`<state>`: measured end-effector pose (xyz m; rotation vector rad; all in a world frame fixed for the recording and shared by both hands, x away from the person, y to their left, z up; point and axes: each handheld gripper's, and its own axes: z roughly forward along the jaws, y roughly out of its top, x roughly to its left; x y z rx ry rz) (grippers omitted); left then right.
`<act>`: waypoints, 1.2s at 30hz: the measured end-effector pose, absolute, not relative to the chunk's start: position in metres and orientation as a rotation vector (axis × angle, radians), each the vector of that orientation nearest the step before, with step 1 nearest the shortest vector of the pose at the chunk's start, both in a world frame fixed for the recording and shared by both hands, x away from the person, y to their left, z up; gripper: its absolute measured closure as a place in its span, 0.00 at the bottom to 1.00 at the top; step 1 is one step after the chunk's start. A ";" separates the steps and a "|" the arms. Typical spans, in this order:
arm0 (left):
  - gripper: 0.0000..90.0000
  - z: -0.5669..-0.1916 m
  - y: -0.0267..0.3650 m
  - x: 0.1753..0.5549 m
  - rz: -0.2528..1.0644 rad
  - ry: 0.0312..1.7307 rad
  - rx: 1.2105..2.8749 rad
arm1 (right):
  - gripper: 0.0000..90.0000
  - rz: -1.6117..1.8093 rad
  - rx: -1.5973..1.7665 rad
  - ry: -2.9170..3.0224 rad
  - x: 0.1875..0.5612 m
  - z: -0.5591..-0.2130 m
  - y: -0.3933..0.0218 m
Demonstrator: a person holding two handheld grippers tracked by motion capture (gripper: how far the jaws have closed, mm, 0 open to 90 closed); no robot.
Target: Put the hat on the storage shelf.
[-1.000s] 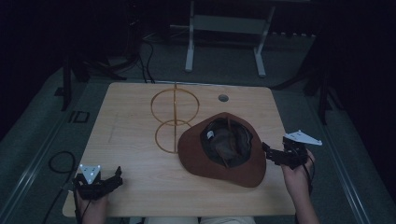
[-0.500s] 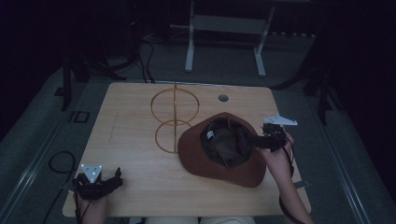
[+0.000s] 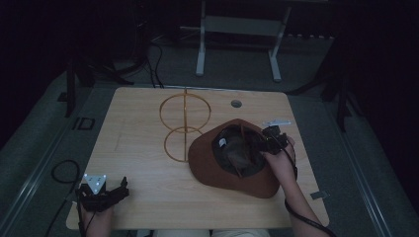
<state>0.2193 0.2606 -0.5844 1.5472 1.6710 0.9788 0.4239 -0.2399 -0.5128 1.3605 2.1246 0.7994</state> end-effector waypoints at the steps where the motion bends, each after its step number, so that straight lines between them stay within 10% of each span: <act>1: 0.02 -0.584 0.261 0.219 0.981 1.669 1.551 | 0.18 0.774 1.375 2.137 0.428 -0.517 -0.240; 9: 0.02 -0.584 0.260 0.219 0.974 1.671 1.560 | 0.26 0.734 1.410 2.146 0.437 -0.536 -0.238; 25: 0.03 -0.585 0.263 0.221 0.861 1.678 1.569 | 0.91 0.627 1.436 2.036 0.432 -0.544 -0.238; 36: 0.02 -0.585 0.257 0.225 0.780 1.669 1.613 | 0.93 1.016 1.511 1.889 0.409 -0.491 -0.266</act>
